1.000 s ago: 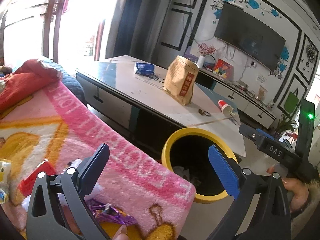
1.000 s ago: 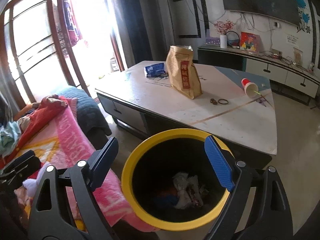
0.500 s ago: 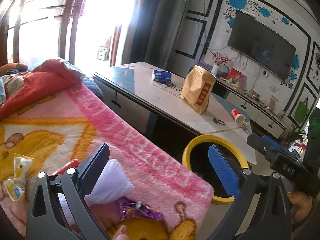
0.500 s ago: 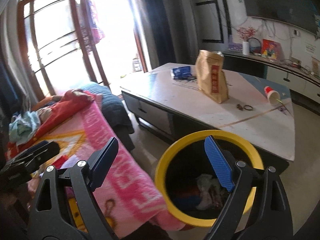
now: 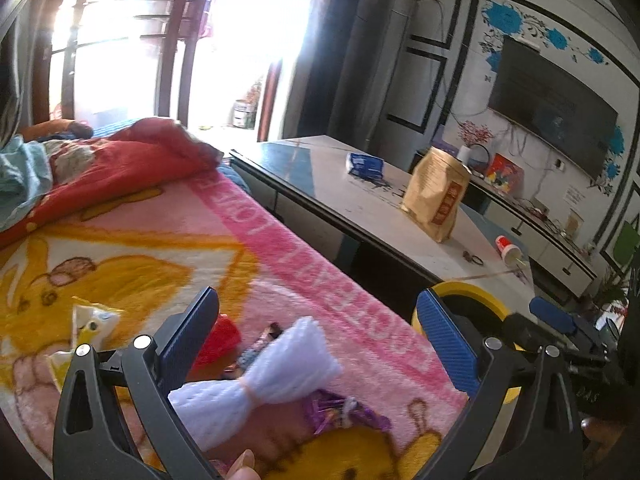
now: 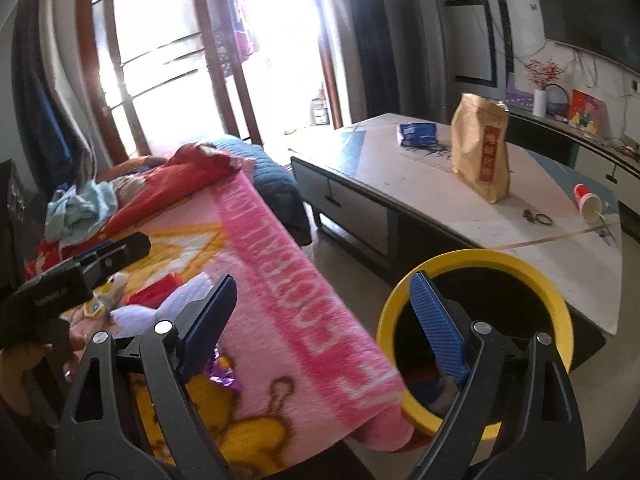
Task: Collect trash
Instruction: 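Move both grippers back to the trash on the blanket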
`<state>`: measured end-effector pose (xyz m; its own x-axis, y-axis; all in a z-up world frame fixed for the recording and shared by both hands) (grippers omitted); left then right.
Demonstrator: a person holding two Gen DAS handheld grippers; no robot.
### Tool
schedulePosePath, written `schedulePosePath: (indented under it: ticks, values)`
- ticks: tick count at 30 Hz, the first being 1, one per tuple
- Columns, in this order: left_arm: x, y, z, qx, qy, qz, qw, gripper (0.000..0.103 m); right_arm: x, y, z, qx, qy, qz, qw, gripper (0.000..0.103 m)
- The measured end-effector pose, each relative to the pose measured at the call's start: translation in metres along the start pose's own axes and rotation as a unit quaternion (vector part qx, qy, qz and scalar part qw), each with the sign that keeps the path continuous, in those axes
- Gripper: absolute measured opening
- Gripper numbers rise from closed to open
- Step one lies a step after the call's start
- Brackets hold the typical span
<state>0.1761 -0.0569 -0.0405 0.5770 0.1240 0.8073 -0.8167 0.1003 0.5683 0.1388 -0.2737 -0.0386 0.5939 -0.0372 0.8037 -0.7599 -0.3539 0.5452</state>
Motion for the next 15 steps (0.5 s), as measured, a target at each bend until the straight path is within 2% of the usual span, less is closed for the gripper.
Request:
schedulePosePath:
  ticks: [7, 15]
  values:
    - [-0.005, 0.014, -0.039, 0.037, 0.022, 0.007, 0.9990, 0.096, -0.009, -0.017, -0.028, 0.030, 0.019, -0.025, 0.999, 0.080]
    - [-0.012, 0.038, -0.095, 0.095, 0.057, 0.019, 0.9937, 0.096, -0.012, -0.041, -0.065, 0.062, 0.048, -0.049, 0.996, 0.080]
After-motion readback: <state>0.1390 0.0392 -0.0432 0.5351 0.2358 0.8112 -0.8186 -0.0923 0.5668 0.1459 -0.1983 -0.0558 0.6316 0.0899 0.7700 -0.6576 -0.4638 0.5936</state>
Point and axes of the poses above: each gripper's, at about its wrist camera, not at the fingertips, and y roughly against the way its jaws point, z to its right, x to its top, the point moved 3 cm from there along -y, roughly the way its jaws point, and after that the axes turned 5 degrees about x, right-handed, at the moved point
